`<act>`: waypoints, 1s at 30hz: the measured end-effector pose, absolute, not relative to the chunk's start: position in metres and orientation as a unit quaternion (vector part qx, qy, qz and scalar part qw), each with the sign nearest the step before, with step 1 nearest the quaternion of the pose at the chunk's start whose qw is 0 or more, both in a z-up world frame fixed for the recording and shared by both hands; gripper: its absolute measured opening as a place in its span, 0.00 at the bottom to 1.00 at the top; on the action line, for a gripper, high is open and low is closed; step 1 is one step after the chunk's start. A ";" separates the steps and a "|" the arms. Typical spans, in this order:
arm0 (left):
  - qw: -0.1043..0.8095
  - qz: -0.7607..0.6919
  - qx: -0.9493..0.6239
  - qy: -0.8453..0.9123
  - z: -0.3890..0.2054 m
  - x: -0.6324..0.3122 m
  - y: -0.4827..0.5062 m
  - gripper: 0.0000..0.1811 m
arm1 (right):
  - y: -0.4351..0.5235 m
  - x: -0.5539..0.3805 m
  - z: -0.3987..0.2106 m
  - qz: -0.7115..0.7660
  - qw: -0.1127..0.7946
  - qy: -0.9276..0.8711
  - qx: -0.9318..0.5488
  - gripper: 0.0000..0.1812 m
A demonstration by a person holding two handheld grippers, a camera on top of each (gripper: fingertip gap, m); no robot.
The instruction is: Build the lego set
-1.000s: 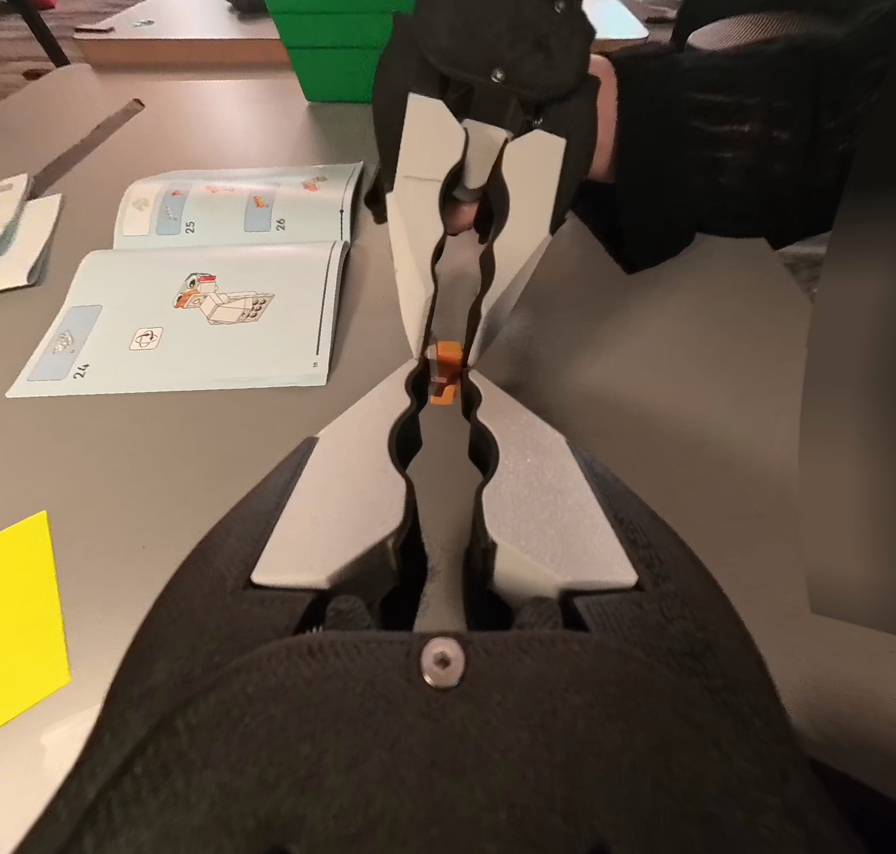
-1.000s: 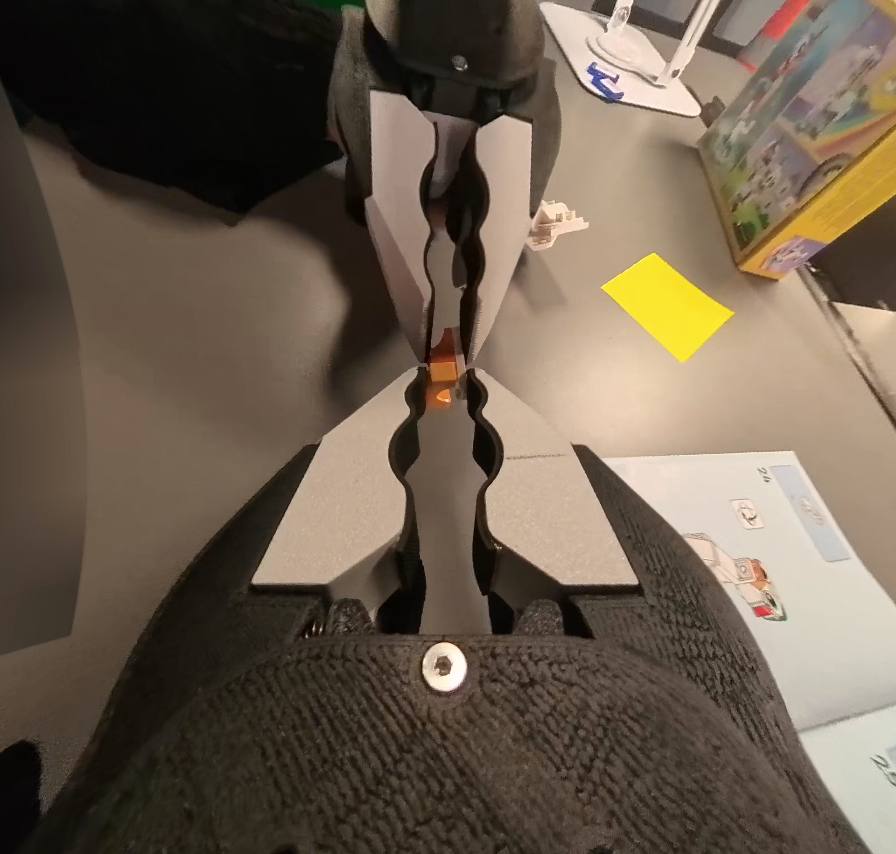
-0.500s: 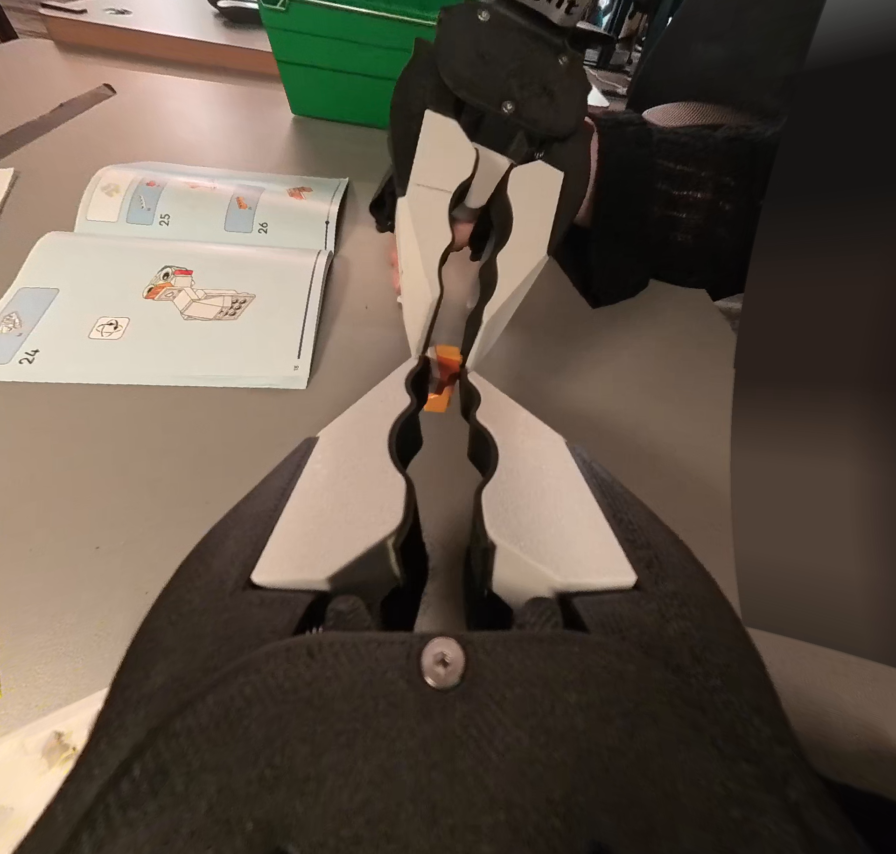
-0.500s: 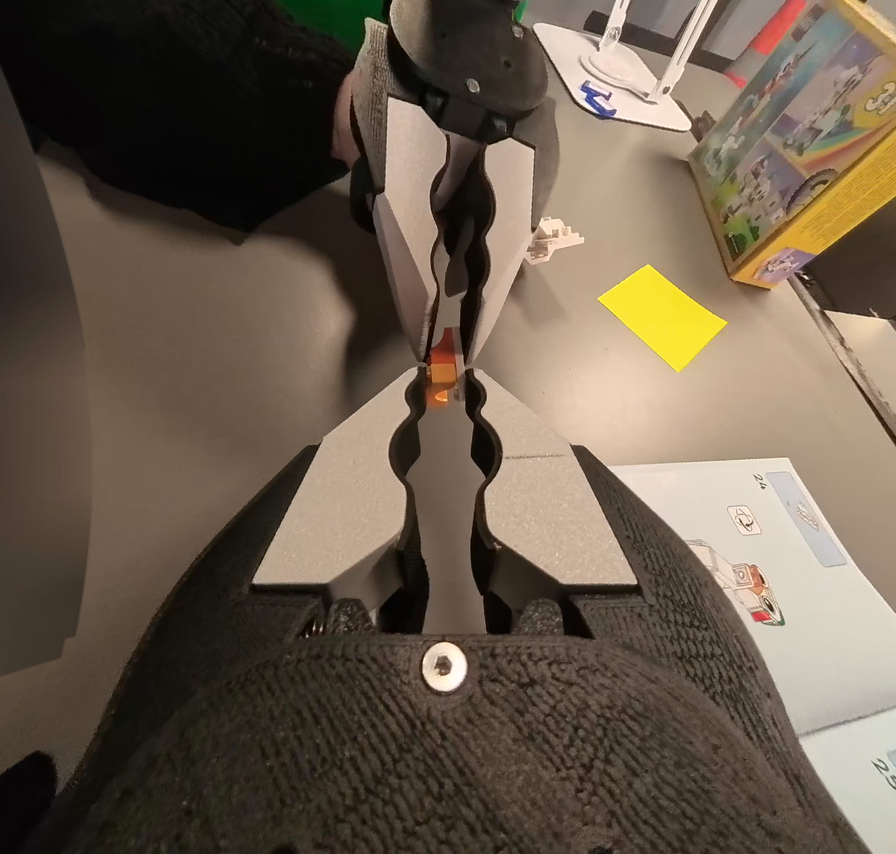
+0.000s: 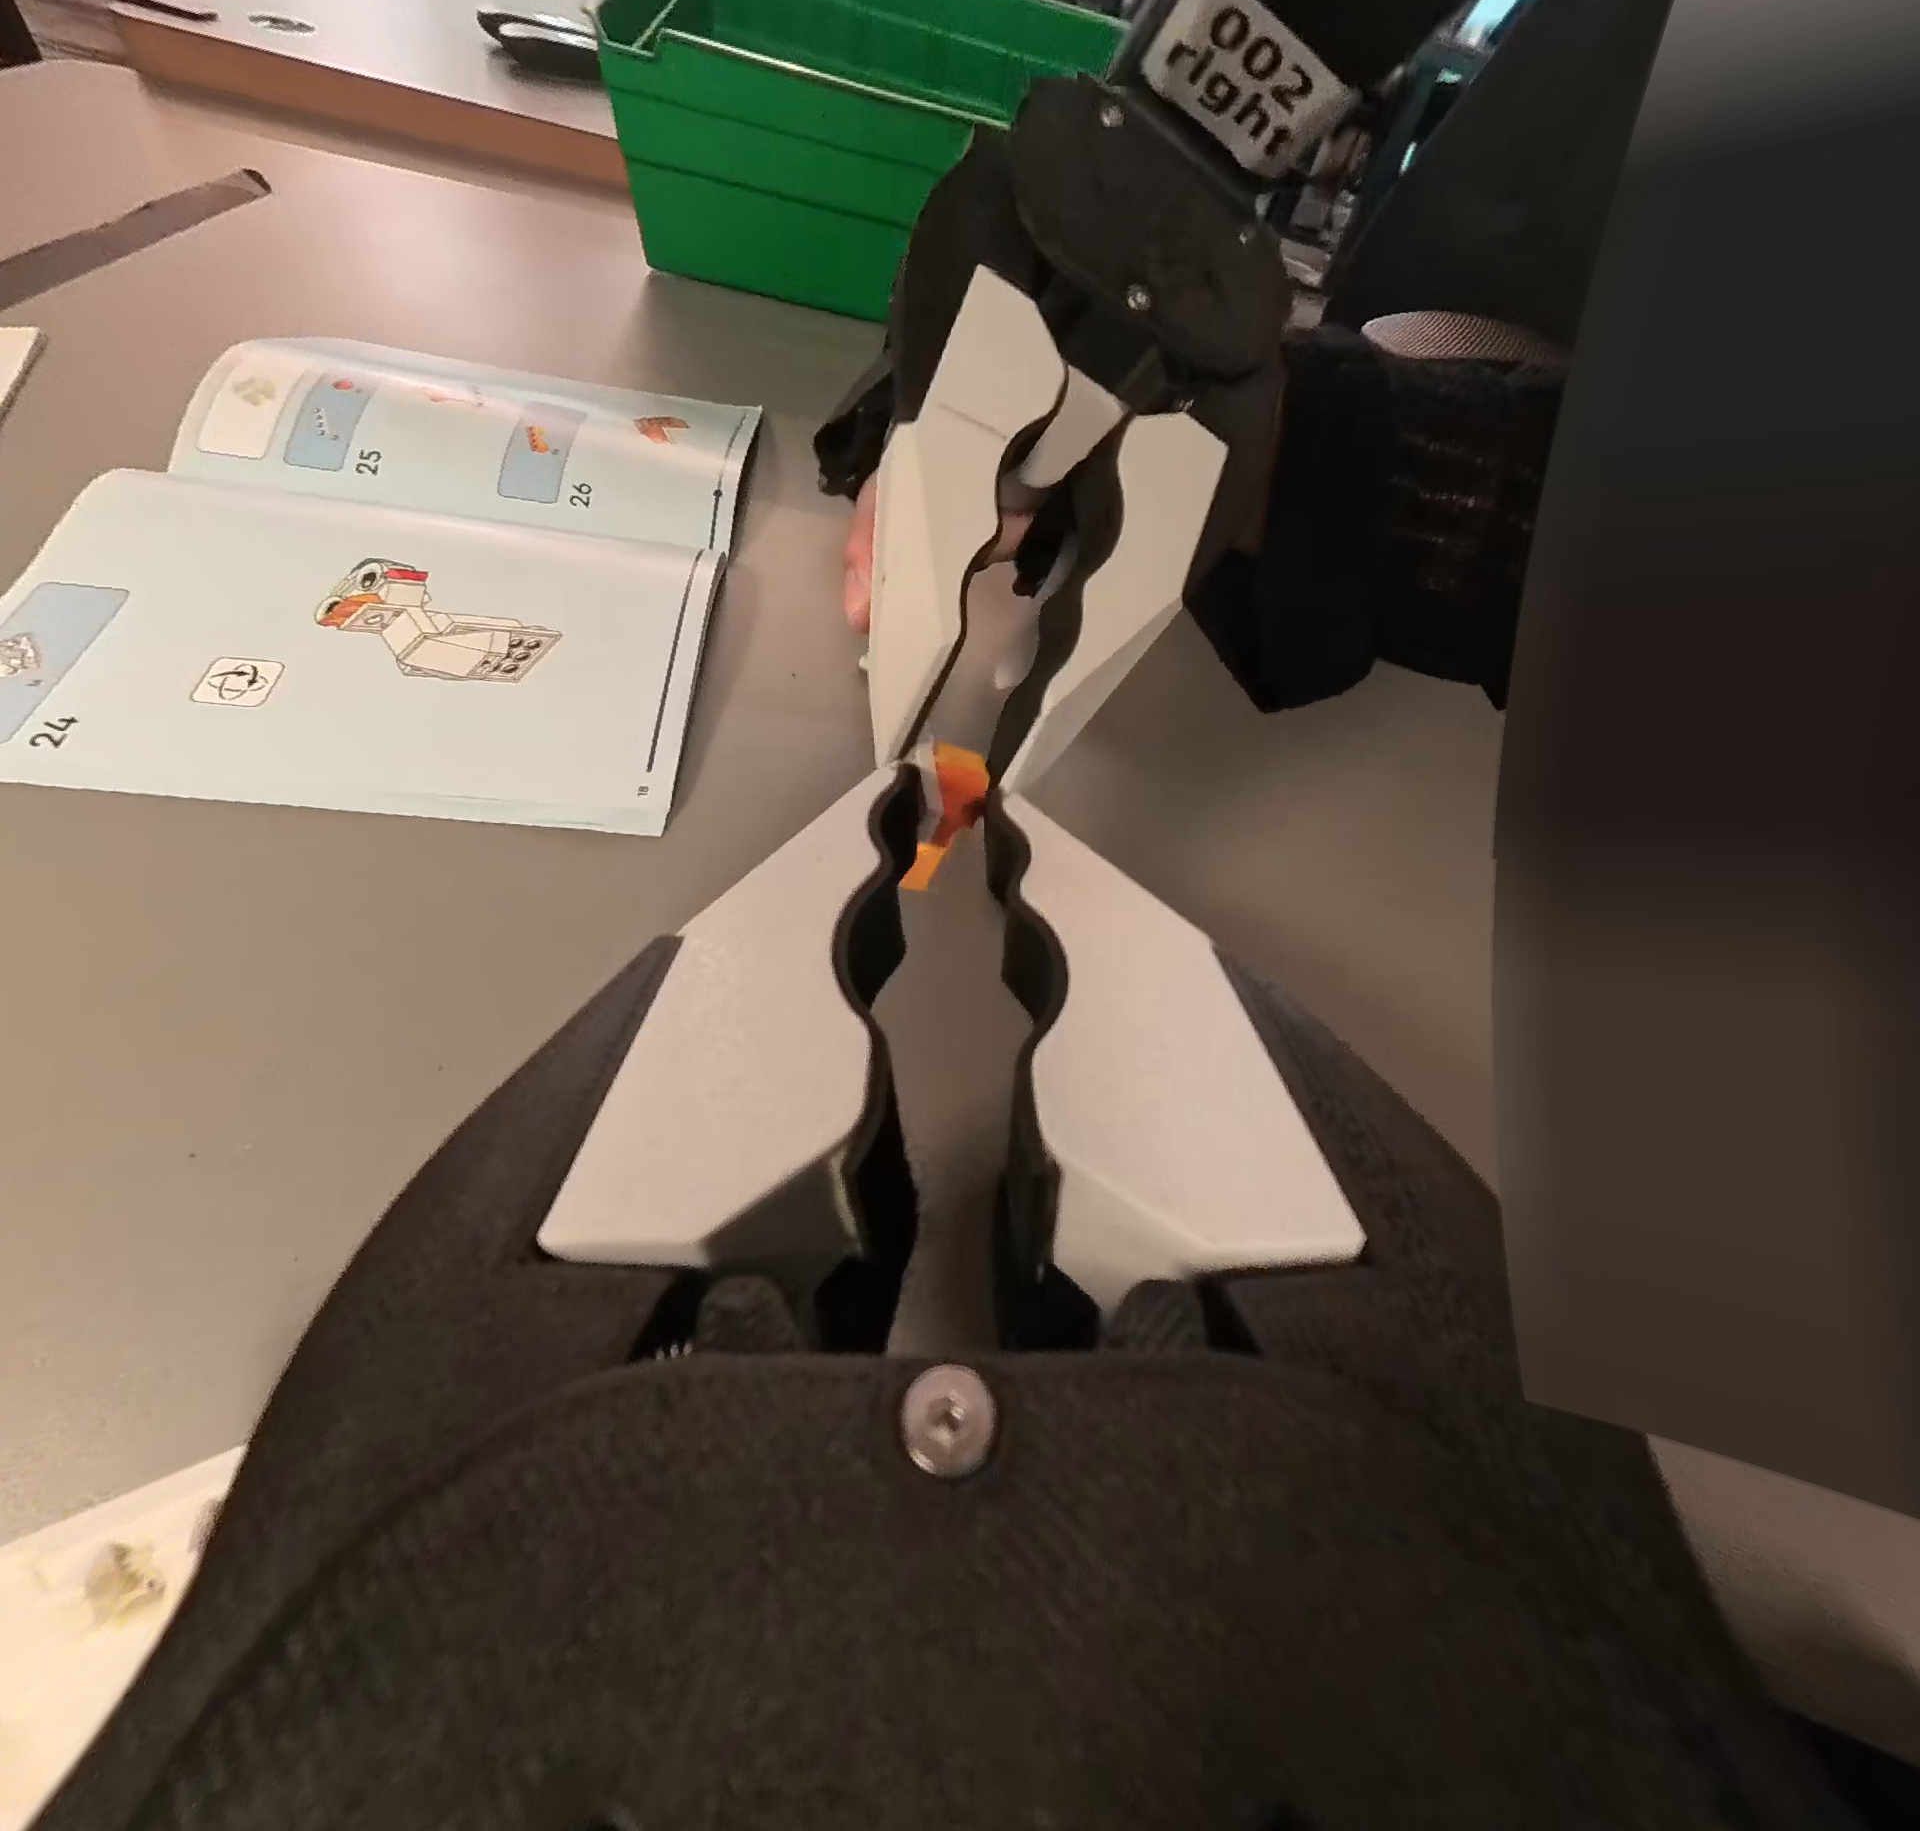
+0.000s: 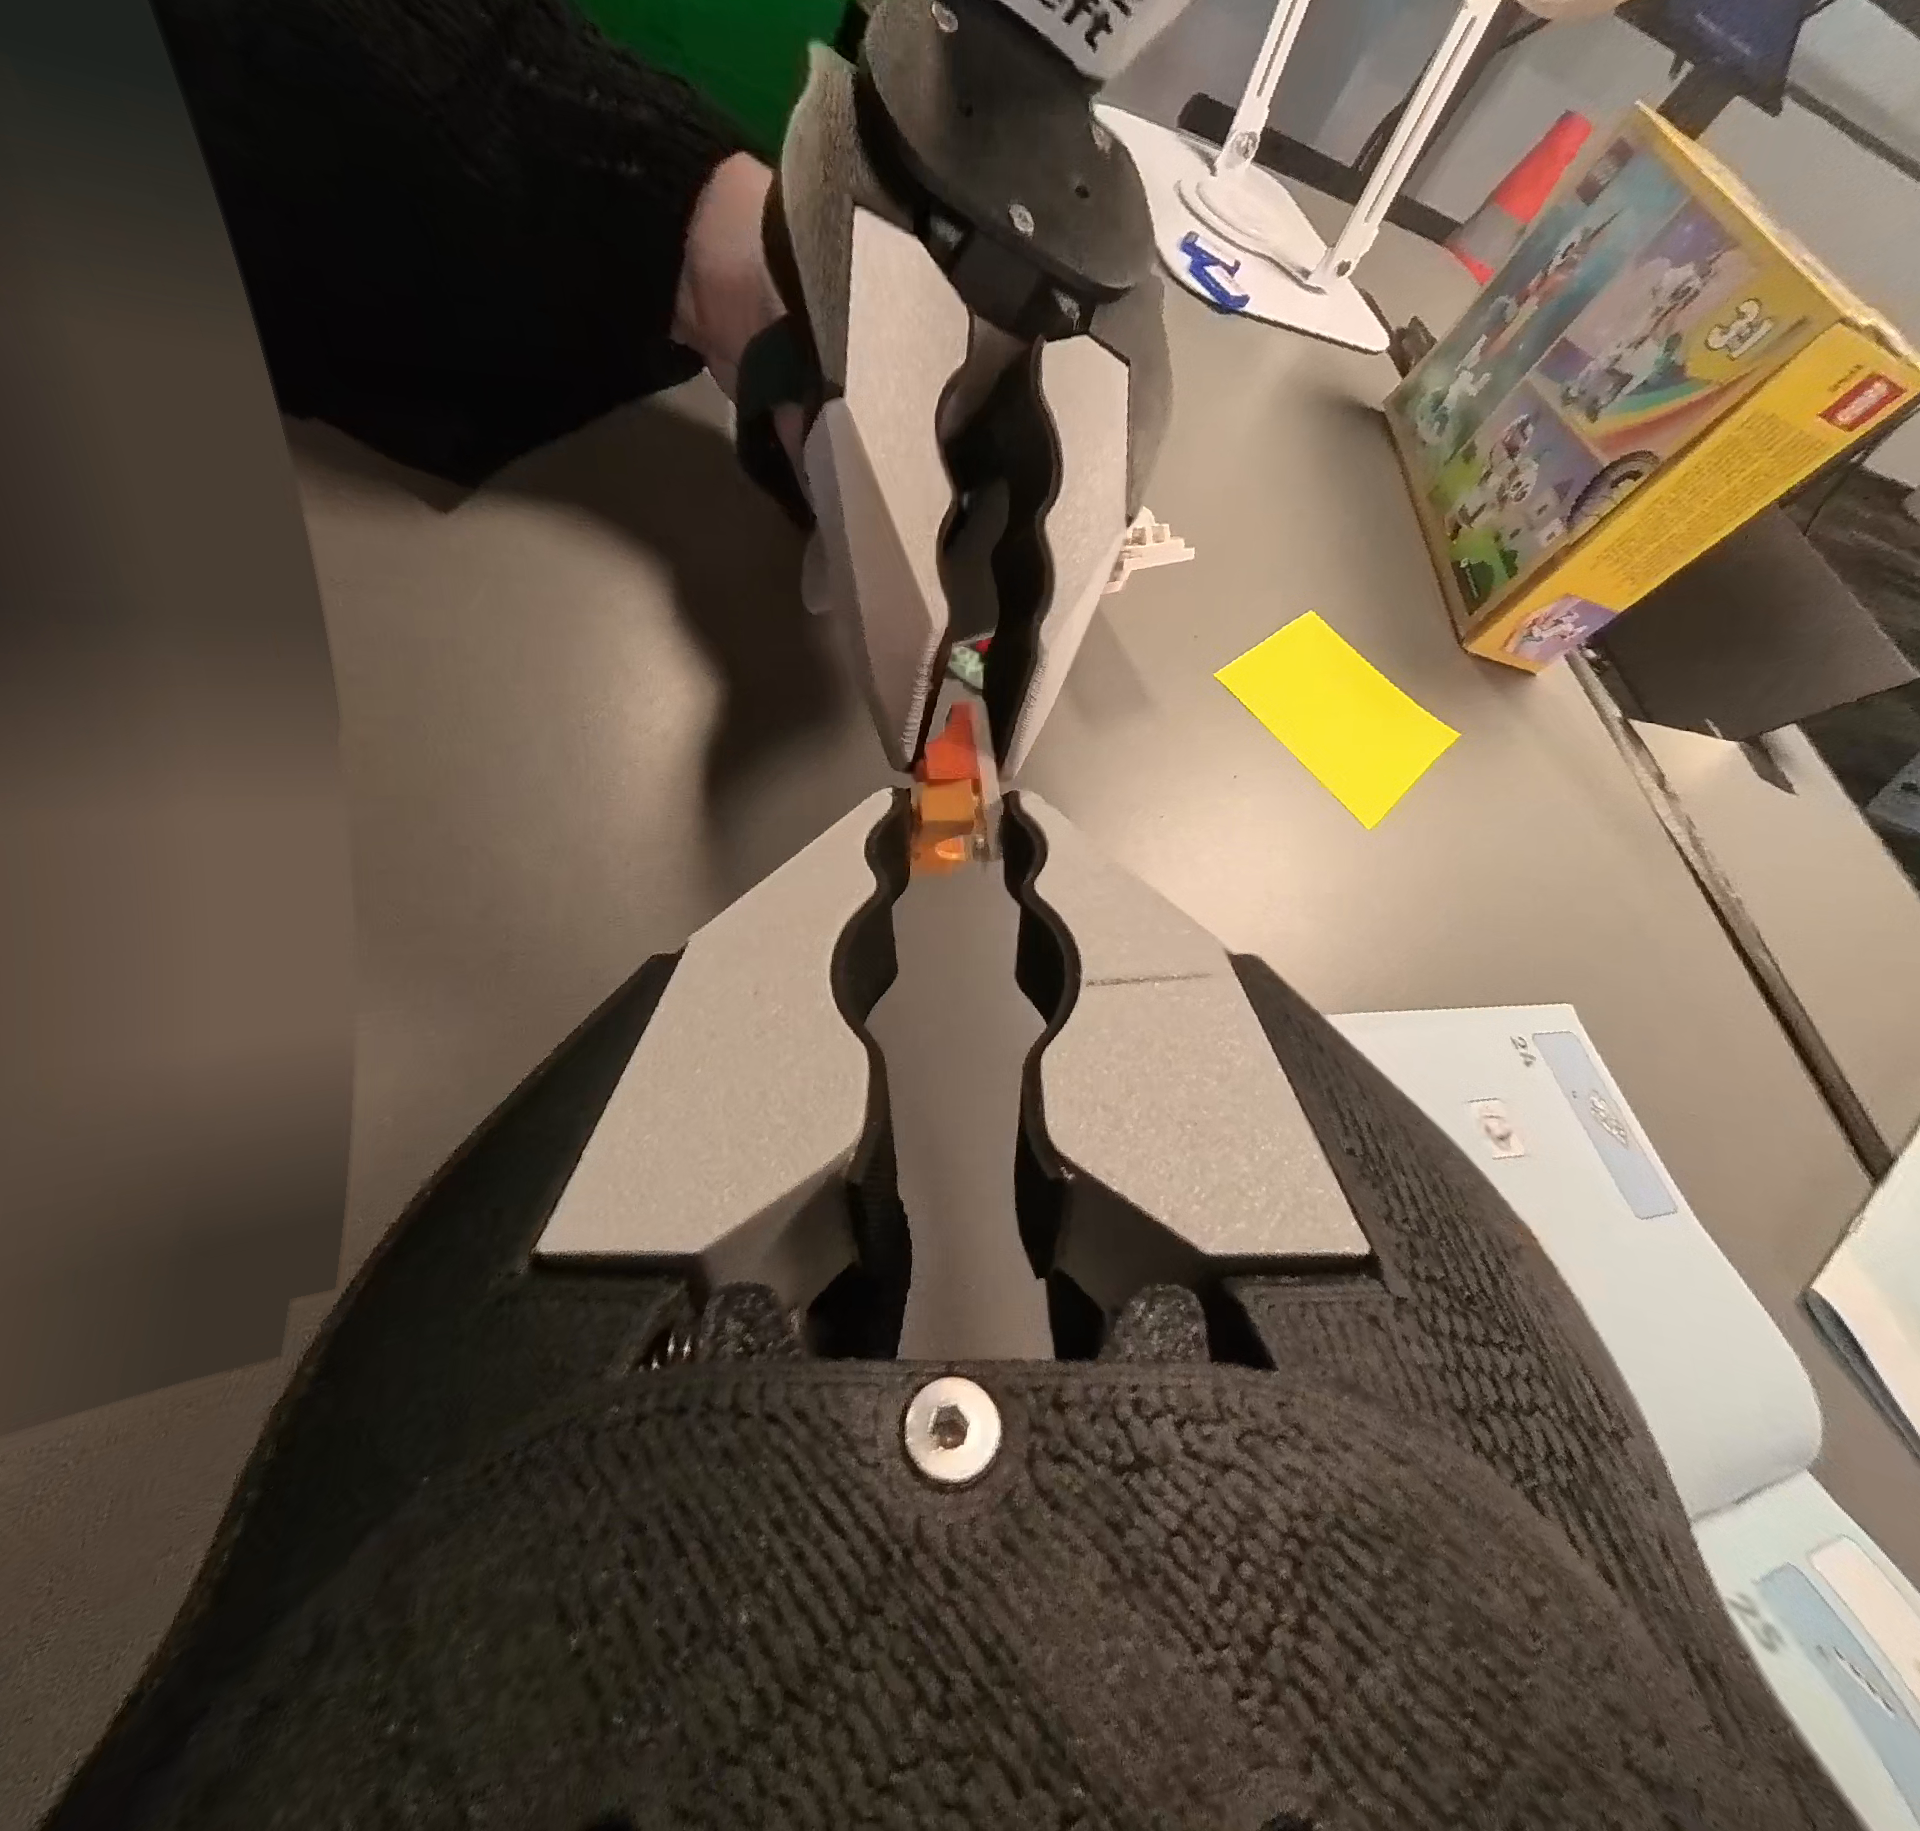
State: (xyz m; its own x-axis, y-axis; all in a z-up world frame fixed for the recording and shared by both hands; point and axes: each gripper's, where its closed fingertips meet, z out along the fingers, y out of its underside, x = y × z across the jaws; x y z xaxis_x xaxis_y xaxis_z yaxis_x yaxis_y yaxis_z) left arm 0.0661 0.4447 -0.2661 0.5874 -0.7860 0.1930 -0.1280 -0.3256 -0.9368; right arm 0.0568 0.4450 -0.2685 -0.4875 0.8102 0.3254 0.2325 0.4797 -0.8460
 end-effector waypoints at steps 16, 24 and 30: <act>0.480 -0.393 -0.730 0.287 -0.259 0.069 0.440 0.06 | 0.440 0.060 -0.262 0.417 0.347 -0.764 -0.349 0.07; 0.486 -0.389 -0.728 0.288 -0.258 0.070 0.441 0.06 | 0.441 0.060 -0.261 0.426 0.347 -0.761 -0.345 0.07; 0.493 -0.375 -0.728 0.294 -0.258 0.068 0.441 0.07 | 0.441 0.059 -0.260 0.430 0.355 -0.755 -0.346 0.07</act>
State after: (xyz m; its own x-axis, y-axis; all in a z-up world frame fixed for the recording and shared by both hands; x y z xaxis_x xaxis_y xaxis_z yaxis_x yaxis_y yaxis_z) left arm 0.0680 0.4411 -0.2582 0.5452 -0.7981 0.2565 -0.0587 -0.3416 -0.9380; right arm 0.0586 0.4413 -0.2602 -0.5089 0.8270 0.2390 0.2167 0.3917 -0.8942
